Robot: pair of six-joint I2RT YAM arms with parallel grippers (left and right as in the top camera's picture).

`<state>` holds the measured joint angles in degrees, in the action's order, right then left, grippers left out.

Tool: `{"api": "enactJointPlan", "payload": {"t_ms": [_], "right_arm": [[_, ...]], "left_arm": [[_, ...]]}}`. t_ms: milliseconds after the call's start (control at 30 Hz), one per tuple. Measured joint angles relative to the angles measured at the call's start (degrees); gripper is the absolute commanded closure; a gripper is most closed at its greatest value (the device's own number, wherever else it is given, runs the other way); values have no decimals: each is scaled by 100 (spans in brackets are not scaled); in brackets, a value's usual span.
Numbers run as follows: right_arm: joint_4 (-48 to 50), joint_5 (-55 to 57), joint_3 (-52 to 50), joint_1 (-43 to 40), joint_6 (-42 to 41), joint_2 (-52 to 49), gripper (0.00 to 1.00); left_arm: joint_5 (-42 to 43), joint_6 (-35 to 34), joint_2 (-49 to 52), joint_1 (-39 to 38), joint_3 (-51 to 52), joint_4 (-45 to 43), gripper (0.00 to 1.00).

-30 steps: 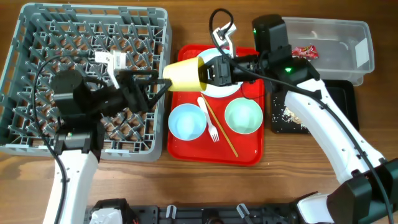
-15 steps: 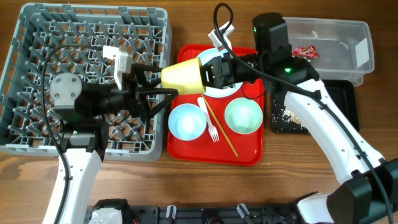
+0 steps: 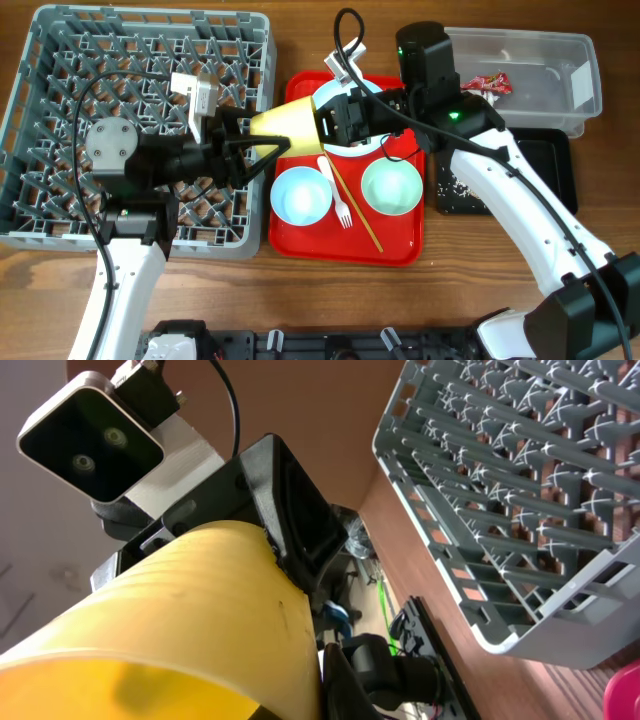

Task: Sort waste into correct bins and load items into the dishwasher rack
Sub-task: 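Hand the yellow cup from the right gripper to the left gripper, then place the yellow cup upright in the dish rack with the left gripper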

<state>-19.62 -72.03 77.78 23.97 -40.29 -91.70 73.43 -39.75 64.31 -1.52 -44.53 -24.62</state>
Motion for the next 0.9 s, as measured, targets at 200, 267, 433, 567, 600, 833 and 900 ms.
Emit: {"api": "enactJointPlan", "payload": {"t_ms": [200,267,433,567,600,833,900], "right_arm": [[0,4,0,0,-37,-2,74],[4,4,0,0,-46,-2,59],[-85,153,0,-13,-37,-7,40],[-664,763,-2,-131,146,-13,39],[-907,968,0,-177,225,-11,39],[-2457,2649,-4,-813,1224,-13,41],[-2872,3040,-7,-1008,1521,0,43]], "left_arm": [[17,4,0,0,0,-13,46],[17,4,9,-4,0,4,58],[70,138,162,94,-7,155,76],[37,614,216,439,-20,833,79],[-35,782,238,564,-26,1097,82],[-1432,1661,256,1353,-46,2857,96],[-2085,1832,210,1456,-52,3458,96]]}}
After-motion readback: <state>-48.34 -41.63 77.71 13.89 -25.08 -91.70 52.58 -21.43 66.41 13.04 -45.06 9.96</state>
